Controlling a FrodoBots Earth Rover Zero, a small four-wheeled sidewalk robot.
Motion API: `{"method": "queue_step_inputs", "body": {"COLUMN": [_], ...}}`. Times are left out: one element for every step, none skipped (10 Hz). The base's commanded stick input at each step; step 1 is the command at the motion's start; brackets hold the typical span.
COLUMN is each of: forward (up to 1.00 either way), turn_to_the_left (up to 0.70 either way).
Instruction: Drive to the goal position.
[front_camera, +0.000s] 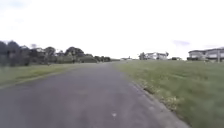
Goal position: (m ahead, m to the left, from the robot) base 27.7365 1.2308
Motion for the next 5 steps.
{"method": "queue_step_inputs", "body": {"forward": [0.7, 0.7, 0.7, 0.7, 0.7], "turn_to_the_left": [0.0, 0.0, 0.0, 0.0, 0.0]}}
